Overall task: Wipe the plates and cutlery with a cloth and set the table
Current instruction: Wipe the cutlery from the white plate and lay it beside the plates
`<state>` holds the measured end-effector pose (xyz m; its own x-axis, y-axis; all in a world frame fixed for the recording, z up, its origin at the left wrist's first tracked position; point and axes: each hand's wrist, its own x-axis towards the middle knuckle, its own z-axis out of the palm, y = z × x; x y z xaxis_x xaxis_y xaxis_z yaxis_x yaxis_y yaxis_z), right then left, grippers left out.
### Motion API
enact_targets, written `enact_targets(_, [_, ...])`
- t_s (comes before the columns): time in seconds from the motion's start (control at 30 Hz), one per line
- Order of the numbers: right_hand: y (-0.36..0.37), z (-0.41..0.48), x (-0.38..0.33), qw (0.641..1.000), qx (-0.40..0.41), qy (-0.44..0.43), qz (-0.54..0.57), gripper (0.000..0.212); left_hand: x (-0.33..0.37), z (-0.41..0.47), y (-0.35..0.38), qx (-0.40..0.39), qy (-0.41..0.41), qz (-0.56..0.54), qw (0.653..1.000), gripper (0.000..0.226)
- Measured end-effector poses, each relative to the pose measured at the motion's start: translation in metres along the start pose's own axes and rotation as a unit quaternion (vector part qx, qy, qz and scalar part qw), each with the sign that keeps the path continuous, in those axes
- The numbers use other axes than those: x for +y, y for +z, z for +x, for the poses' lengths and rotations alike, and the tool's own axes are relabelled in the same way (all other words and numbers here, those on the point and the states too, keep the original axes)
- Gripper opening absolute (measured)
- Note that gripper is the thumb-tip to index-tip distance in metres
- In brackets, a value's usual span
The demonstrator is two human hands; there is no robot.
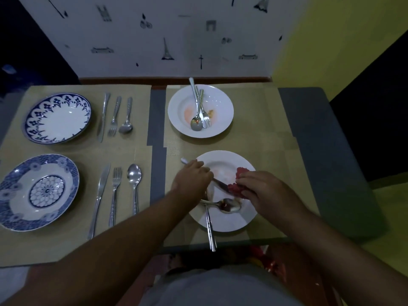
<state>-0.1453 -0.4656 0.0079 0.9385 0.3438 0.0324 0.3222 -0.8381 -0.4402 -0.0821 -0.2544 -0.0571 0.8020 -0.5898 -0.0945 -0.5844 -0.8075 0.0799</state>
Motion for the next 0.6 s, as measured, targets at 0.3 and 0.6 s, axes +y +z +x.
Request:
enact_targets(0.3, [-0.004, 0.001, 0.018, 0.999, -0.009, -0.046, 0.006, 0.028, -0.004, 0.014, 0.002, -0.056, -0.006, 0.048, 0.997, 0.028])
enact_targets(0.6, [0.001, 0.005, 0.024, 0.999, -0.008, -0.046, 0.028, 0.027, -0.009, 0.006, -0.006, -0.042, -0.01, 0.022, 0.999, 0.018])
